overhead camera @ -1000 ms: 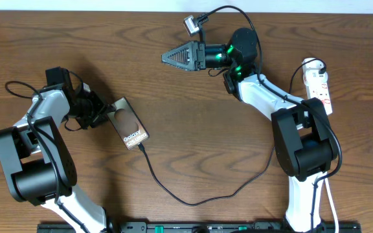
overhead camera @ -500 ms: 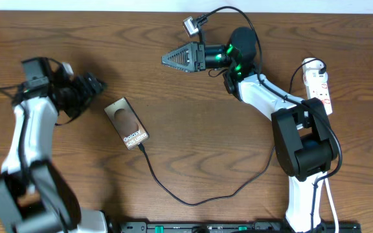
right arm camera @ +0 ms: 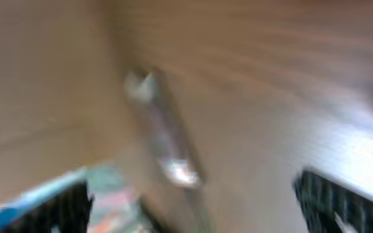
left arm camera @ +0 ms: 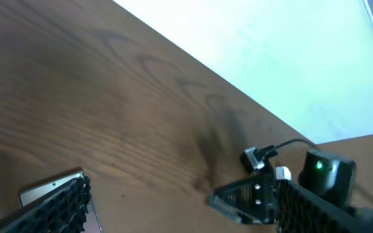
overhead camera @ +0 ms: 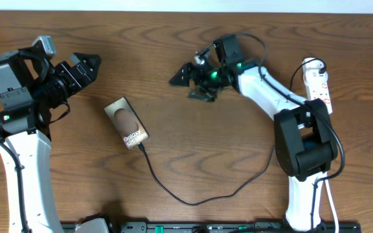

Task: Plug charger to phone and switch on socket
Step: 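Move the right gripper to the power strip's orange switch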

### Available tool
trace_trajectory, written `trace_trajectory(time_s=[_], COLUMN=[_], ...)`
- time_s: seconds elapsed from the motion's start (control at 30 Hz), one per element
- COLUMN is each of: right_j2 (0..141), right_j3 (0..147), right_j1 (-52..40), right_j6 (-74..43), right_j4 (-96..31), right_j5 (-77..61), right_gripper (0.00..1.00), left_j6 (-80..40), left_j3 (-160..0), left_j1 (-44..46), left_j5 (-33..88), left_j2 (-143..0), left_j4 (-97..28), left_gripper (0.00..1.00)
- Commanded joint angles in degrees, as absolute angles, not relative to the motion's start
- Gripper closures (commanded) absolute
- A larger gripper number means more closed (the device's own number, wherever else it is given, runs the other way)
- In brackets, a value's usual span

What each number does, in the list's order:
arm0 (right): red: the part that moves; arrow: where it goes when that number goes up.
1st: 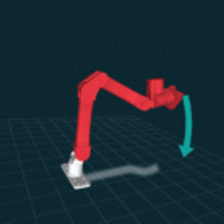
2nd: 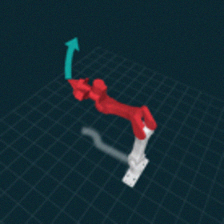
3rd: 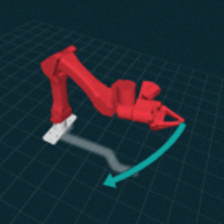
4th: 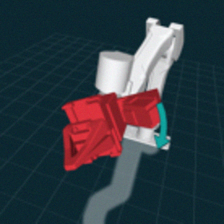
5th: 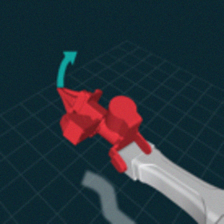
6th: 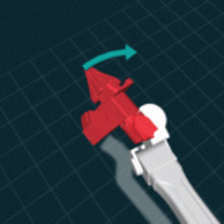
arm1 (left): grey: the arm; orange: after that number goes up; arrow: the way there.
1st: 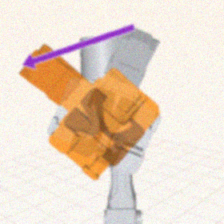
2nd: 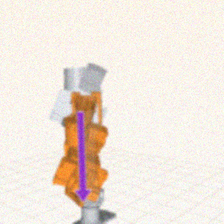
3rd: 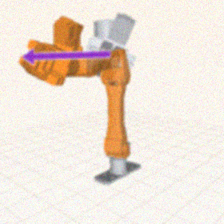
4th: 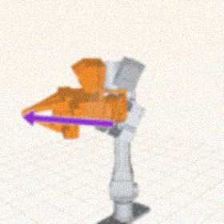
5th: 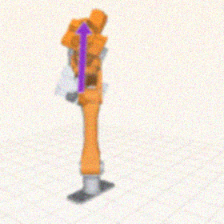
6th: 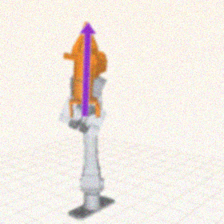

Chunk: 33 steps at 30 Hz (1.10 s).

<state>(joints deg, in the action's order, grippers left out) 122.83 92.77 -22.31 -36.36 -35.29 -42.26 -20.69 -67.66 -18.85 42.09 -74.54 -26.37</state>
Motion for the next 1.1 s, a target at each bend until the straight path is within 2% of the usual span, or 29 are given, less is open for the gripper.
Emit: trace_trajectory(time_s=[0.0,0.13,0.3,0.5,0.63,0.7,0.9,1.07], right_j2=[119.13,119.13,119.13,119.22,120.11,120.86,124.75,131.96], right_j3=[106.24,118.83,128.03,131.79,131.72,131.37,131.02,131.02], right_j1=[-22.11,-20.53,-12.67,9.10,22.63,27.31,30.55,29.15], right_j6=[-24.97,-23.53,-23.03,-18.02,-6.46,0.99,17.17,20.88], right_j4=[-50.59,-62.70,-64.55,-67.61,-71.35,-73.95,-80.49,-82.11], right_j5=[-10.22,6.22,10.22,-10.79,-31.18,-35.55,-35.51,-35.59], right_gripper=[0.01,0.01,0.01,0.01,0.01,0.01,0.01,0.01], left_j6=[-19.73,-19.66,-18.79,-17.56,-17.56,-17.56,-17.58,-17.58], left_j3=[-68.27,-68.27,-68.25,-68.20,-68.20,-68.20,-68.20,-68.18], left_j1=[-18.90,-18.90,-18.90,-18.90,-18.90,-18.90,-18.90,-18.90], left_j5=[42.87,42.87,42.87,42.85,42.85,42.83,42.85,42.85], left_j2=[-74.48,-74.65,-74.89,-74.91,-74.91,-74.91,-74.91,-74.91], left_j4=[-26.26,-26.33,-27.42,-28.64,-28.64,-28.62,-28.86,-29.69], left_gripper=[0.11,0.11,0.11,0.11,0.11,0.11,0.11,0.11])
